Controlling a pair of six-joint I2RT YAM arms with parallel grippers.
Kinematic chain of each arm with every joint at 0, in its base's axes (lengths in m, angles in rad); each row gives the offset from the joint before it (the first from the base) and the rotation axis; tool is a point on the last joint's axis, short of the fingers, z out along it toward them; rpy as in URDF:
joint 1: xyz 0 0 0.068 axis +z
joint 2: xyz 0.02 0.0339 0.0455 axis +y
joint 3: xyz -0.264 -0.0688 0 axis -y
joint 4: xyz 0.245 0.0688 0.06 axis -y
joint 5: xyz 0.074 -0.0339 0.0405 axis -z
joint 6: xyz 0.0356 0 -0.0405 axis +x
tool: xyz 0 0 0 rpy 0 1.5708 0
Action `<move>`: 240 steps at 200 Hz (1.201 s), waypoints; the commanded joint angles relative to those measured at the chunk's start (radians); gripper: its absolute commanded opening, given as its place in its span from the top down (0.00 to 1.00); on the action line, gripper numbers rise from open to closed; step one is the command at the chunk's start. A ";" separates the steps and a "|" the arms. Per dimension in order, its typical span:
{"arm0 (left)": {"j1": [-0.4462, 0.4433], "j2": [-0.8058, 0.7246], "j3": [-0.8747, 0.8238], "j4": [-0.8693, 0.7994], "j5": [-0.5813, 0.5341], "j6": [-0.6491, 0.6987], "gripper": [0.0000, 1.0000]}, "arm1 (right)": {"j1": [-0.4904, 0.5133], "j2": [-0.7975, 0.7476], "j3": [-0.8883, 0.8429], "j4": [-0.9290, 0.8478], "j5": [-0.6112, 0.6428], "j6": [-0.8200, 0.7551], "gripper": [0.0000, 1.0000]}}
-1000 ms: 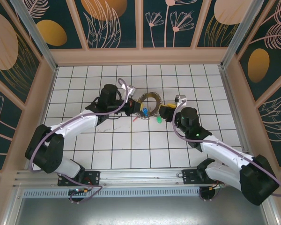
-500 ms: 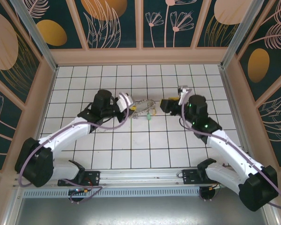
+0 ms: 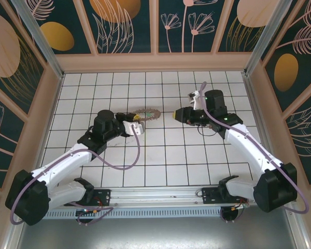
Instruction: Put the keys on the keyring
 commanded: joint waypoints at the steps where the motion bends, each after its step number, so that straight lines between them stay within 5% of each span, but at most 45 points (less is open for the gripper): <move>1: -0.007 -0.039 -0.016 0.120 -0.017 0.166 1.00 | 0.039 0.030 0.044 -0.023 -0.033 -0.017 0.68; 81: -0.007 -0.039 0.040 0.094 0.078 -0.040 1.00 | 0.097 -0.093 -0.123 0.276 -0.010 -0.183 0.65; 240: -0.008 -0.004 0.149 -0.094 0.238 -0.203 1.00 | 0.095 -0.022 -0.037 0.266 -0.130 -0.233 0.63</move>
